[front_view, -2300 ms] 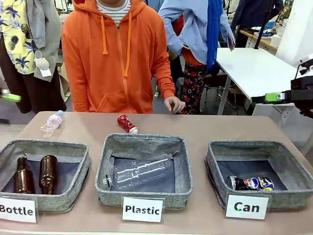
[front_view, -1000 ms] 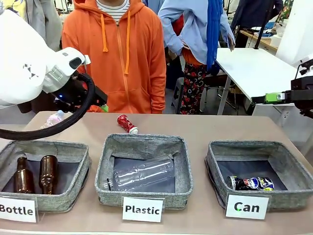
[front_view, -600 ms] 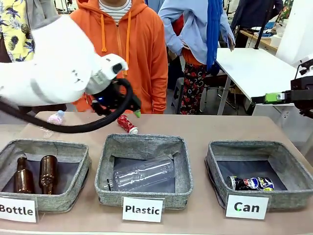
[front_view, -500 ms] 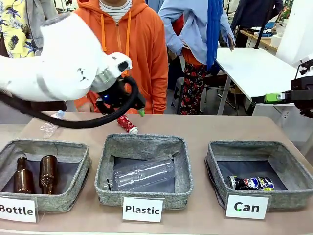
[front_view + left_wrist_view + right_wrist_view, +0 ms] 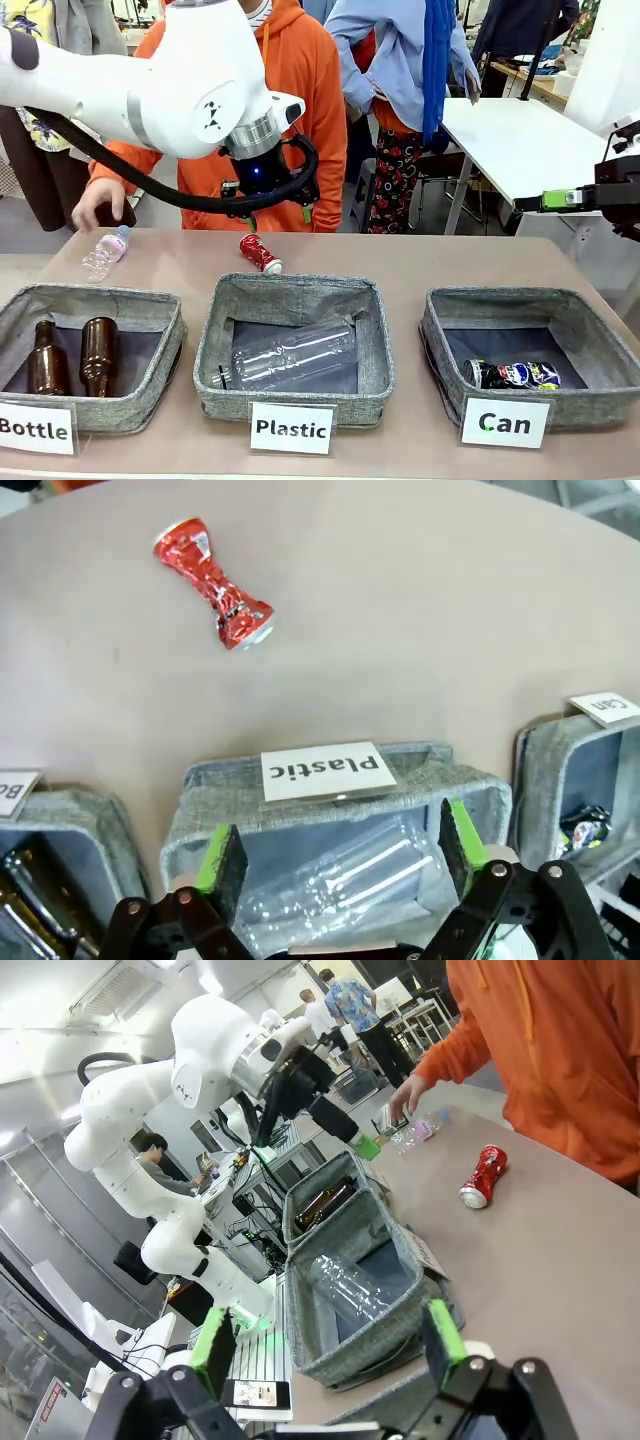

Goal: Sort the can waste into the basket.
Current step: Pick up the can waste from the table and place it in the right Fabric basket.

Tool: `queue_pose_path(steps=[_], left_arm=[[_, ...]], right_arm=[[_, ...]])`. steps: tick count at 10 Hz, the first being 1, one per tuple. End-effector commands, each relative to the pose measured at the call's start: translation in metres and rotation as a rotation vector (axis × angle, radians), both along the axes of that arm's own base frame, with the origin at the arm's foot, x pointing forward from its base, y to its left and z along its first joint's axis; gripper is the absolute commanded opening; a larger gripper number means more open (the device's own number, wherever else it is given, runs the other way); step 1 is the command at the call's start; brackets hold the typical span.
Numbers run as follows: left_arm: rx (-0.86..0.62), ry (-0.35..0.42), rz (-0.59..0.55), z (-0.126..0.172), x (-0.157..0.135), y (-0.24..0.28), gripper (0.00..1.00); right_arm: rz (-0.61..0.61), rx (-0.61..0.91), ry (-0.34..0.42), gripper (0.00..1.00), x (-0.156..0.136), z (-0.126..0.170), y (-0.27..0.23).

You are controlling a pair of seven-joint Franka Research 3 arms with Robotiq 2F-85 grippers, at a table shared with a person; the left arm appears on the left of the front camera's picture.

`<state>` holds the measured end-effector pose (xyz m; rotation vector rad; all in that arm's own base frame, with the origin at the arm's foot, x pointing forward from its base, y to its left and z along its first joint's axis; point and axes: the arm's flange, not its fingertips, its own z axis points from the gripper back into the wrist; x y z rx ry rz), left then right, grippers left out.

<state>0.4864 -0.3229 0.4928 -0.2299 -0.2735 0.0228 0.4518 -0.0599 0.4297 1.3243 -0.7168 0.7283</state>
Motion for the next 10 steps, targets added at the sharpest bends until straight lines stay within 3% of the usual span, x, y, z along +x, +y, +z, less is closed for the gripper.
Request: queue_pose_path(steps=[1,2,4,5,6,10], left_arm=[[-0.010,-0.072,-0.052,0.011,-0.066,0.042,1.00],[-0.007,-0.118,-0.111,0.006,-0.107,0.076,1.00],[-0.052,-0.121,-0.227,-0.003,-0.152,0.141,1.00],[-0.121,-0.148,-0.177,-0.002,-0.160,0.175,1.00],[-0.178,-0.173,-0.271,0.000,-0.162,0.209,1.00],[-0.400,-0.032,-0.210,0.035,-0.132,0.356,1.00]], right_arm=[[-0.005,-0.010,-0.004,1.00,-0.002,0.002,0.000],[-0.005,-0.010,-0.004,1.00,-0.002,0.002,0.000],[-0.005,-0.010,-0.004,1.00,-0.002,0.002,0.000],[-0.005,-0.010,-0.004,1.00,-0.002,0.002,0.000],[-0.005,-0.010,-0.004,1.00,-0.002,0.002,0.000],[-0.005,-0.010,-0.004,1.00,-0.002,0.002,0.000]])
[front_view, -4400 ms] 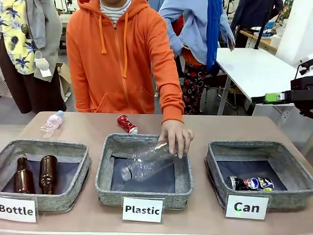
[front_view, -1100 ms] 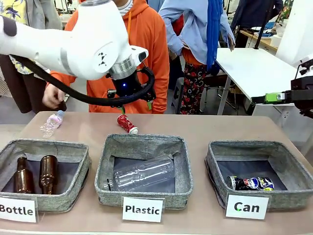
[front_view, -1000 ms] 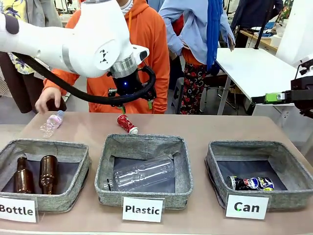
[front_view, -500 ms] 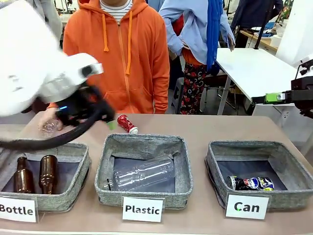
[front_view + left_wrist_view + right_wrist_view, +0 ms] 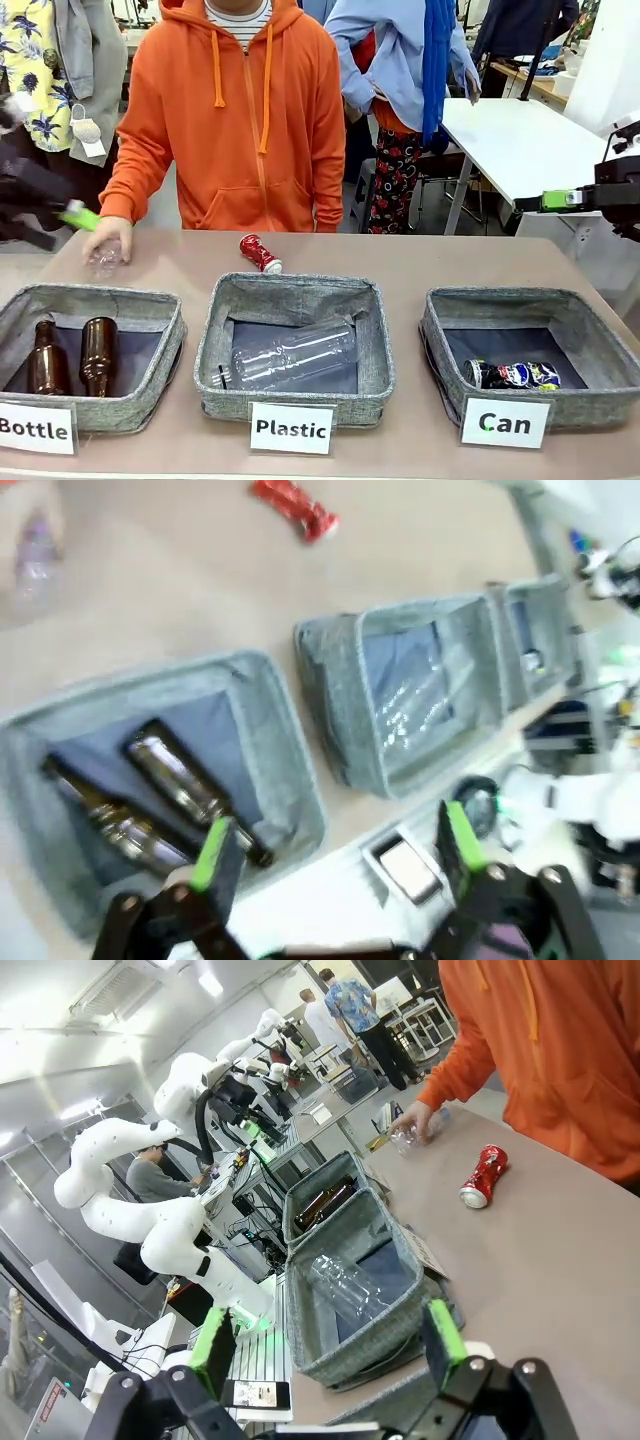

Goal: Sort the can waste into the basket.
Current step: Pick up the can waste from the table and place it in the right Fabric basket.

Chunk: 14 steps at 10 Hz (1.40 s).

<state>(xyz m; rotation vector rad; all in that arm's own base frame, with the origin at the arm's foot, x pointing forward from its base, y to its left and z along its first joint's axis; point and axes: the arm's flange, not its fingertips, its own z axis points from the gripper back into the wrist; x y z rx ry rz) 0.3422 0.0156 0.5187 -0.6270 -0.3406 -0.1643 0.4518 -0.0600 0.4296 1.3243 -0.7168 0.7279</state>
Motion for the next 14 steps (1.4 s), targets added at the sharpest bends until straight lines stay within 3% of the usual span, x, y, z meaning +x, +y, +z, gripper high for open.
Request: queue_pose_path(steps=[1,2,4,5,6,8,11,12,14], left_arm=[[-0.147,0.057,0.014,0.016,-0.001,0.056,1.00],[-0.283,-0.031,0.066,0.036,-0.029,0.096,1.00],[-0.360,-0.032,0.468,0.078,-0.111,0.142,1.00],[-0.402,-0.084,0.566,0.077,-0.148,0.151,1.00],[-0.464,-0.146,0.619,0.072,-0.165,0.160,1.00],[-0.522,-0.199,0.643,0.049,-0.173,0.158,1.00],[-0.488,-0.174,0.618,0.057,-0.156,0.149,1.00],[-0.486,-0.221,0.499,0.062,-0.151,0.146,1.00],[-0.457,-0.223,0.403,0.074,-0.134,0.140,1.00]], right_arm=[[-0.005,-0.010,-0.004,1.00,-0.002,0.002,0.000],[-0.005,-0.010,-0.004,1.00,-0.002,0.002,0.000],[-0.005,-0.010,-0.004,1.00,-0.002,0.002,0.000],[-0.005,-0.010,-0.004,1.00,-0.002,0.002,0.000],[-0.005,-0.010,-0.004,1.00,-0.002,0.002,0.000],[-0.005,-0.010,-0.004,1.00,-0.002,0.002,0.000],[-0.005,-0.010,-0.004,1.00,-0.002,0.002,0.000],[-0.005,-0.010,-0.004,1.00,-0.002,0.002,0.000],[-0.005,-0.010,-0.004,1.00,-0.002,0.002,0.000]])
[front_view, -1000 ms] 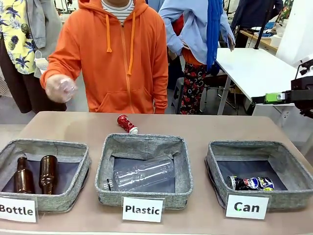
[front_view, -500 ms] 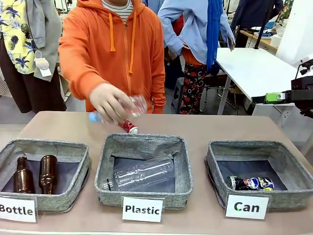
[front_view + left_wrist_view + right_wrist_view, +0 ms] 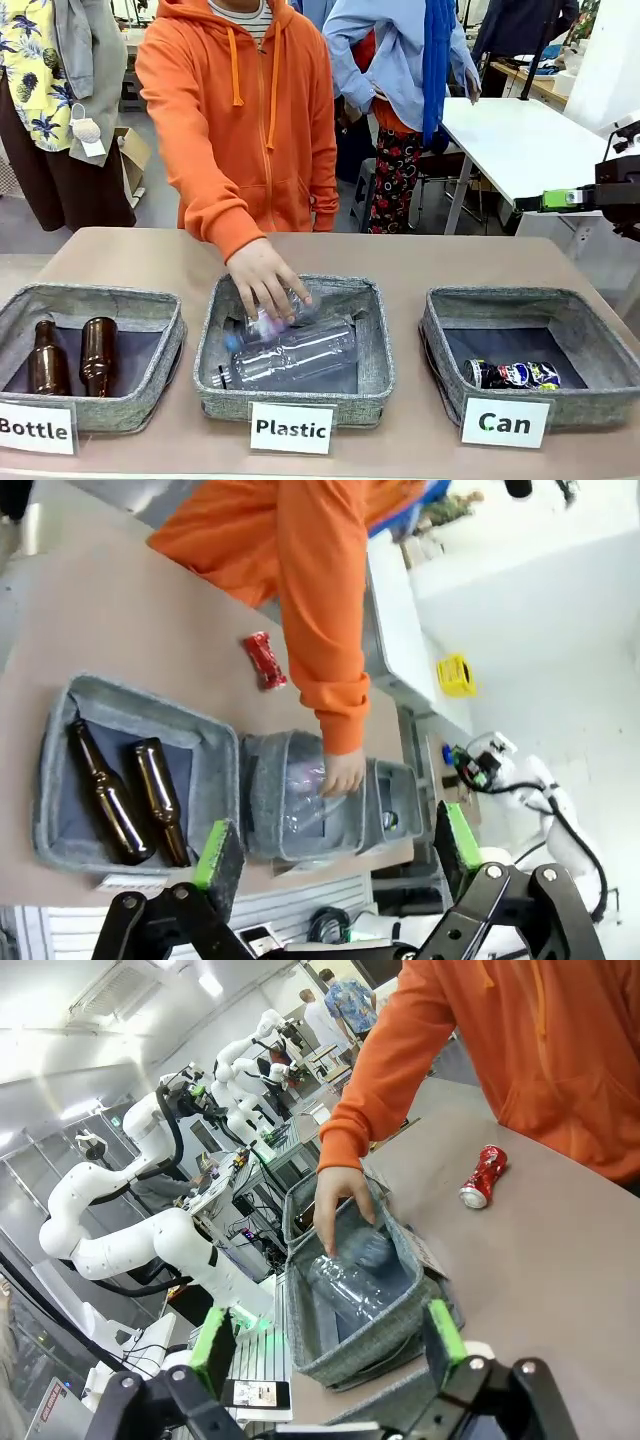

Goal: Sort the can waste into the basket.
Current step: Pick up the can waste from the table and place it in the right Fabric basket.

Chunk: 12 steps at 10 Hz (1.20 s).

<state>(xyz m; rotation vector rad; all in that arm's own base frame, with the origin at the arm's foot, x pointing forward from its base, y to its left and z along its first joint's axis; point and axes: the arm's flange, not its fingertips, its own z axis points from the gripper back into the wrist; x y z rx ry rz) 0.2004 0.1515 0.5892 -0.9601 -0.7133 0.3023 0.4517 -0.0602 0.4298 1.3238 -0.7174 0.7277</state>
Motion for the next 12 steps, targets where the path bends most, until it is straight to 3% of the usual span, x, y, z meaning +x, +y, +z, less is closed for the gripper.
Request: queue_pose_path(steps=[1,5,8,12], left_arm=[[0.028,-0.037,-0.103,0.009,0.021,0.000,1.00],[0.100,0.008,-0.222,0.026,0.049,-0.023,1.00],[0.186,0.118,-0.319,0.040,0.080,-0.064,1.00],[0.503,0.341,-0.425,0.039,0.161,-0.206,1.00]], right_arm=[[-0.004,-0.010,-0.004,1.00,-0.002,0.002,0.000],[-0.004,-0.010,-0.004,1.00,-0.002,0.002,0.000],[-0.004,-0.010,-0.004,1.00,-0.002,0.002,0.000],[-0.004,-0.010,-0.004,1.00,-0.002,0.002,0.000]])
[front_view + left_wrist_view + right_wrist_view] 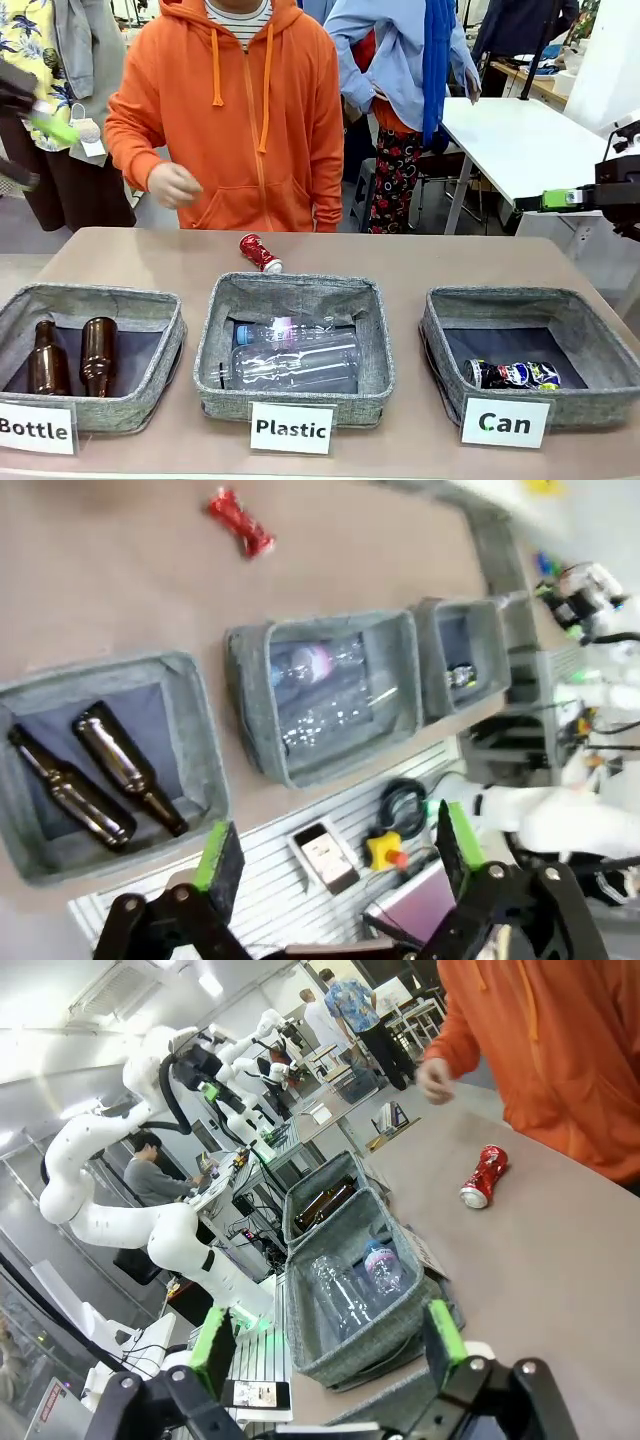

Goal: Sort the can waste into the basket.
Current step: Pick up the can waste from the table and place it in the right Fabric basket.

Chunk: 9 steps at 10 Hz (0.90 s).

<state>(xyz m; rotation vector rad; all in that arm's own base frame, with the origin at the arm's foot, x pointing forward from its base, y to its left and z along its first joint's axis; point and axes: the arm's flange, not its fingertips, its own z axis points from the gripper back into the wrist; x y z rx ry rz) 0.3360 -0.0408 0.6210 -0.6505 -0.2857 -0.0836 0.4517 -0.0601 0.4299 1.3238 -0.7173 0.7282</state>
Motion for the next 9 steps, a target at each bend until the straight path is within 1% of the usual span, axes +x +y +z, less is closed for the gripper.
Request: queue_pose_path(steps=[1,2,3,4,5,6,7,8,9], left_arm=[[0.198,0.068,0.019,0.000,0.048,-0.048,1.00],[0.269,0.098,0.014,-0.016,0.075,-0.087,1.00],[0.296,0.116,-0.046,-0.031,0.097,-0.121,1.00],[0.328,0.142,-0.064,-0.045,0.118,-0.150,1.00],[0.348,0.118,-0.029,-0.059,0.138,-0.171,1.00],[0.315,0.104,-0.028,-0.078,0.159,-0.191,1.00],[0.323,0.110,-0.015,-0.097,0.178,-0.209,1.00],[0.328,0.097,0.040,-0.117,0.193,-0.225,1.00],[0.332,0.119,0.052,-0.134,0.209,-0.238,1.00]], right_arm=[[-0.004,-0.009,-0.004,1.00,-0.002,0.002,0.000],[-0.004,-0.009,-0.004,1.00,-0.002,0.002,0.000],[-0.004,-0.009,-0.004,1.00,-0.002,0.002,0.000],[-0.004,-0.009,-0.004,1.00,-0.002,0.002,0.000],[-0.004,-0.009,-0.004,1.00,-0.002,0.002,0.000],[-0.004,-0.009,-0.004,1.00,-0.002,0.002,0.000],[-0.004,-0.009,-0.004,1.00,-0.002,0.002,0.000],[-0.004,-0.009,-0.004,1.00,-0.002,0.002,0.000],[-0.004,-0.009,-0.004,1.00,-0.002,0.002,0.000]])
